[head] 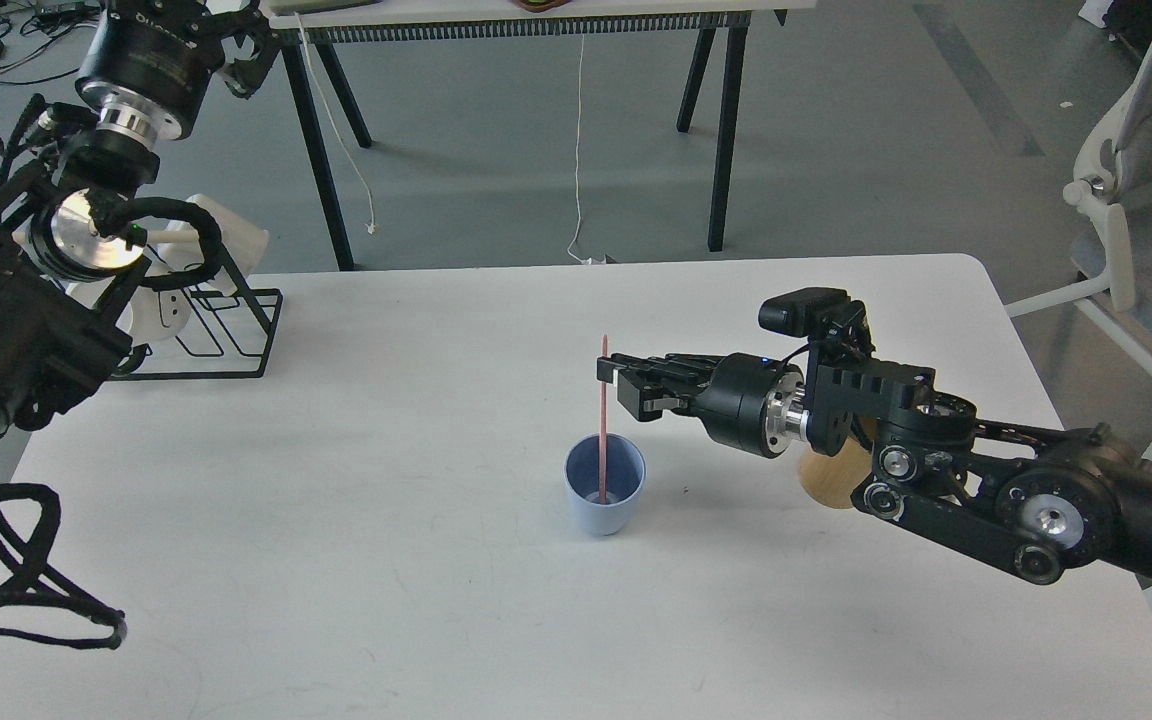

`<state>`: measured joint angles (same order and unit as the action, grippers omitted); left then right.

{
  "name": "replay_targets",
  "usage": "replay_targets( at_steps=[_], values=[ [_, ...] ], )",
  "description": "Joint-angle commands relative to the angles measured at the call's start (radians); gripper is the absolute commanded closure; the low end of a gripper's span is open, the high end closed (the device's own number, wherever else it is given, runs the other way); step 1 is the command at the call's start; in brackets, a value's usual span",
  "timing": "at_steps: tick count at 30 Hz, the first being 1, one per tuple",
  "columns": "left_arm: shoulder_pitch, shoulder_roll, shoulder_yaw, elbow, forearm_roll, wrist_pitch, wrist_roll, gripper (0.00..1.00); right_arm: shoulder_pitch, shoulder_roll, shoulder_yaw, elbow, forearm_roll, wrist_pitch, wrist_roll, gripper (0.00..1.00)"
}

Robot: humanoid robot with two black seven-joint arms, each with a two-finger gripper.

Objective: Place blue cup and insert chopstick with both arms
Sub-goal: 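Lower the pink stick into the blue cup and release it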

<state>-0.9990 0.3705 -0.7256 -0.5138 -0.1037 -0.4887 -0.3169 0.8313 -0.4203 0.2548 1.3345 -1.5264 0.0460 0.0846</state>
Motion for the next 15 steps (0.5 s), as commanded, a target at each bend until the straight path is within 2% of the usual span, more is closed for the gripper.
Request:
replay_targets(
  at_steps=[1,3,5,7,8,15],
  values=[
    [0.0,0.002,0.0,0.0,-0.001,0.0,-0.001,0.0,0.003,0.0,0.001,0.003,0.002,0.0,0.0,0.63],
    [0.0,0.002,0.0,0.0,-0.001,0.0,-0.001,0.0,0.003,-0.005,0.017,0.008,0.009,-0.001,0.0,0.51],
    [0.0,0.002,0.0,0.0,-0.001,0.0,-0.001,0.0,0.009,-0.011,0.044,0.015,0.017,-0.006,0.0,0.33],
    [0.0,0.002,0.0,0.0,-0.001,0.0,-0.001,0.0,0.011,-0.017,0.11,0.023,0.022,-0.008,0.001,0.11],
    [0.0,0.004,0.0,0.0,-0.001,0.0,-0.001,0.0,0.009,-0.018,0.147,0.023,0.023,-0.008,0.001,0.04],
    [0.0,0.004,-0.002,0.0,-0.001,0.0,-0.001,0.0,0.009,-0.031,0.398,0.012,0.199,0.002,0.003,0.01]
  ],
)
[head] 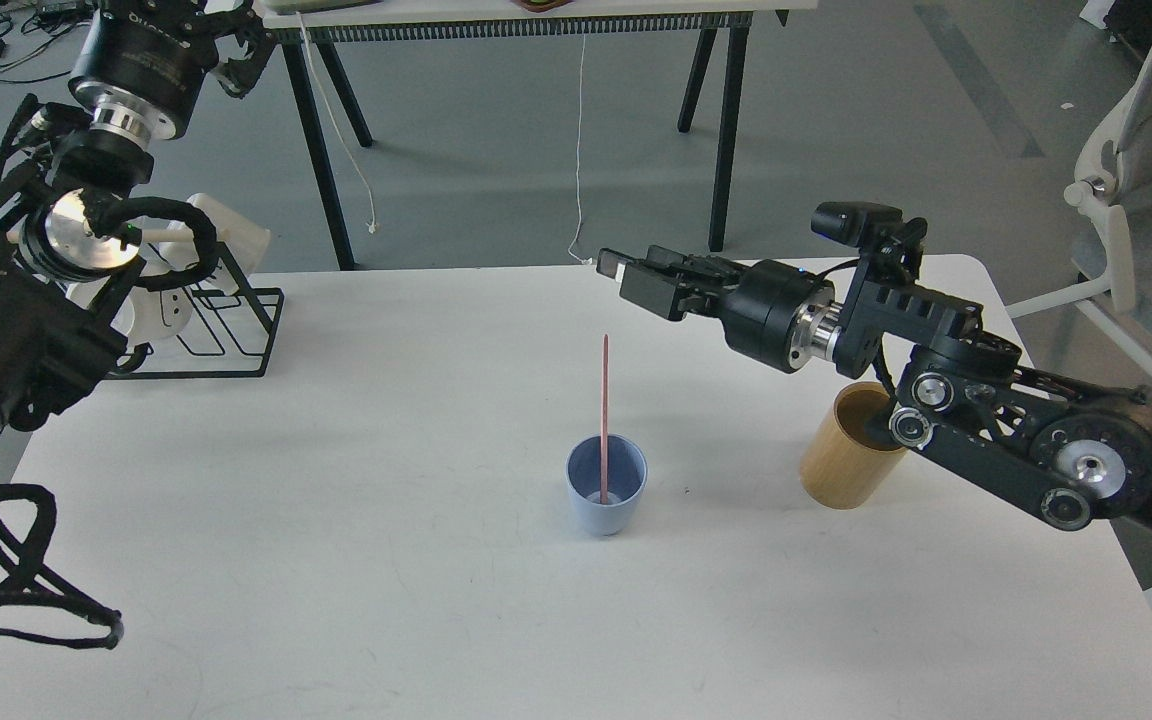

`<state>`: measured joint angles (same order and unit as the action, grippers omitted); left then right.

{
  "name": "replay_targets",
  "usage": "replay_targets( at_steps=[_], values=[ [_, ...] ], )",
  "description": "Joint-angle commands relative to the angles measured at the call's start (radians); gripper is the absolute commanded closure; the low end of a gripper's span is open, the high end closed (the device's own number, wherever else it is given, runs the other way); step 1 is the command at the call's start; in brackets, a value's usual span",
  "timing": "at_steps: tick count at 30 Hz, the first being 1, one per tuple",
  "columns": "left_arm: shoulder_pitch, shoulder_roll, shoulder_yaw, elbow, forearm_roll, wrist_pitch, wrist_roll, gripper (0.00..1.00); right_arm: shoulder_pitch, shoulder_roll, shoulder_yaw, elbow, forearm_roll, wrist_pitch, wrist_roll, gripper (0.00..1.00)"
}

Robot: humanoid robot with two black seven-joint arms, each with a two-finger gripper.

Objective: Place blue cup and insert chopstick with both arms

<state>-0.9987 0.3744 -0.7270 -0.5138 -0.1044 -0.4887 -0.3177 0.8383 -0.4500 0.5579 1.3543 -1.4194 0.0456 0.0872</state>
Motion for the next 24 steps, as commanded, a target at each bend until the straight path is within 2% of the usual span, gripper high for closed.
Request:
replay_targets(
  at_steps=[1,6,11,16,21,24],
  values=[
    [0.0,-0.002,0.0,0.0,0.0,0.0,0.0,0.0,0.001,-0.003,0.134,-0.01,0.137,0.003,0.0,0.01],
    [0.002,-0.008,0.0,0.0,0.0,0.0,-0.004,0.0,0.001,-0.003,0.261,-0.084,0.354,0.002,0.008,0.0],
    [0.003,-0.012,0.0,0.0,0.0,0.0,-0.004,0.0,0.001,-0.003,0.335,-0.211,0.649,0.019,0.048,0.0],
    [0.014,-0.011,-0.002,0.0,-0.003,0.0,-0.004,0.0,0.007,-0.001,0.428,-0.397,1.0,0.143,0.04,0.0],
    [0.017,-0.011,-0.008,0.0,-0.014,0.0,-0.006,0.0,0.016,0.013,0.473,-0.604,1.131,0.293,0.04,0.0],
    [0.022,-0.012,-0.014,0.0,-0.049,0.0,-0.004,0.0,0.019,0.036,0.51,-0.688,1.195,0.348,0.037,0.01]
  ],
)
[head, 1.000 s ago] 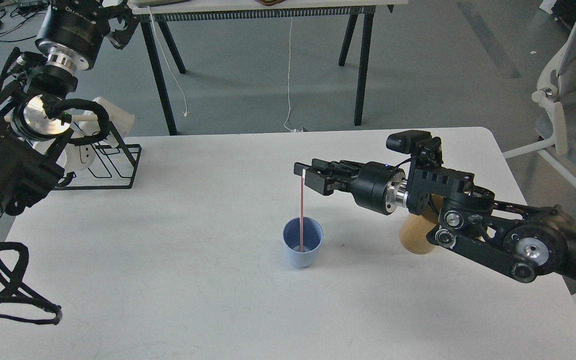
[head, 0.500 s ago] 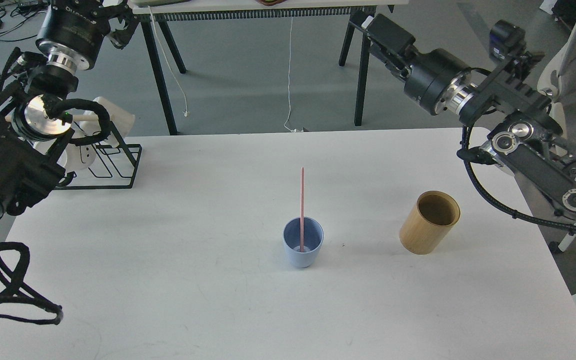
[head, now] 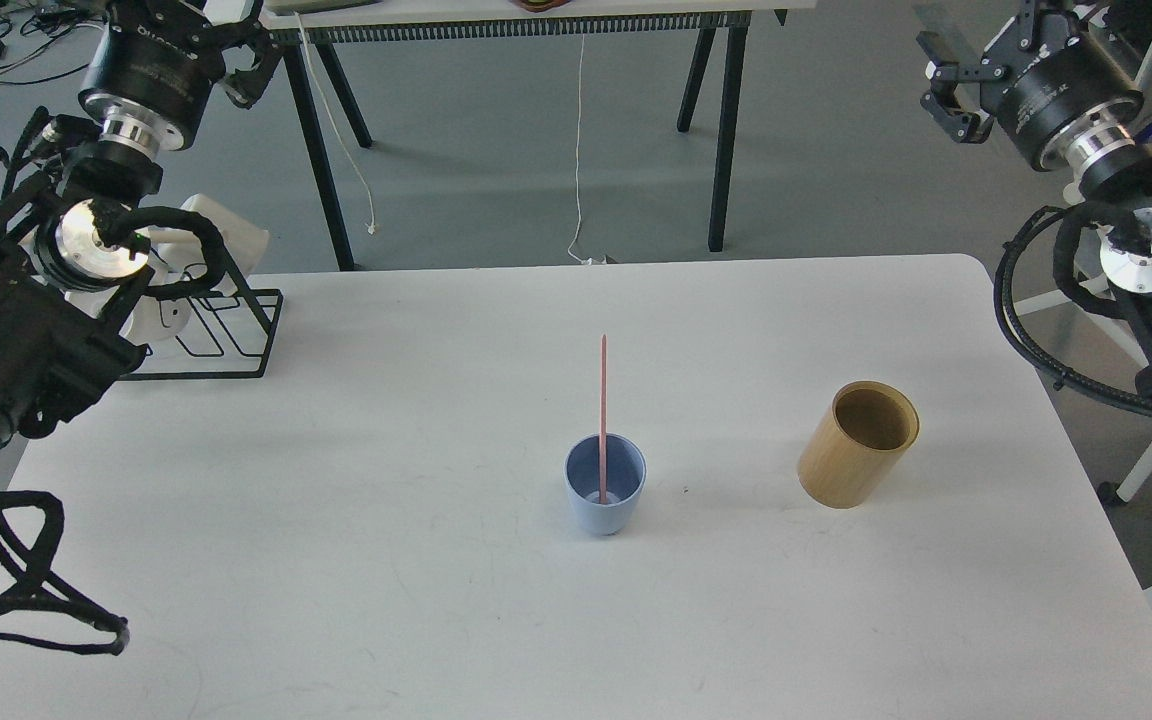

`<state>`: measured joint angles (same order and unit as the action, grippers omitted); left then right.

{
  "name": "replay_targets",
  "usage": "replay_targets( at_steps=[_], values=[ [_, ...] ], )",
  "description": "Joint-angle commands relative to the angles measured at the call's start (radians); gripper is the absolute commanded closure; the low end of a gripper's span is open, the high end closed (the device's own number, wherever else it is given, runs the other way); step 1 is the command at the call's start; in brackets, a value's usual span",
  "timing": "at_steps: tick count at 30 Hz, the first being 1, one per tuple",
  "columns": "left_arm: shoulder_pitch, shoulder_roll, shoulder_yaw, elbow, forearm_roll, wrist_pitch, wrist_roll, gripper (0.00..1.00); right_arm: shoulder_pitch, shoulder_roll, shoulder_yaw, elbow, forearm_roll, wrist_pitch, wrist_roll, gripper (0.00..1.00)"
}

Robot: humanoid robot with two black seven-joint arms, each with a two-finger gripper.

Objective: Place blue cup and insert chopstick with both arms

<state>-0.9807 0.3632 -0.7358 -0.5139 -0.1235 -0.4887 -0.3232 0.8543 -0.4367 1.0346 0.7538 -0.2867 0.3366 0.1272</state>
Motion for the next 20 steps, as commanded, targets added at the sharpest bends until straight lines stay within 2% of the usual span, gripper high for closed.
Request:
replay_targets(
  at_steps=[1,6,20],
  values=[
    [0.005,-0.001,-0.005,0.0,-0.039,0.0,0.001,0.0,0.003,0.036,0.035,-0.102,0.093,0.065,-0.006,0.0],
    [0.01,-0.004,-0.005,-0.002,-0.065,0.0,0.003,0.0,0.003,0.056,0.036,-0.113,0.265,0.082,-0.046,0.0],
    [0.109,-0.01,-0.007,-0.002,-0.134,0.0,0.006,0.0,0.022,0.078,0.038,-0.111,0.296,0.127,-0.038,0.0]
  ],
)
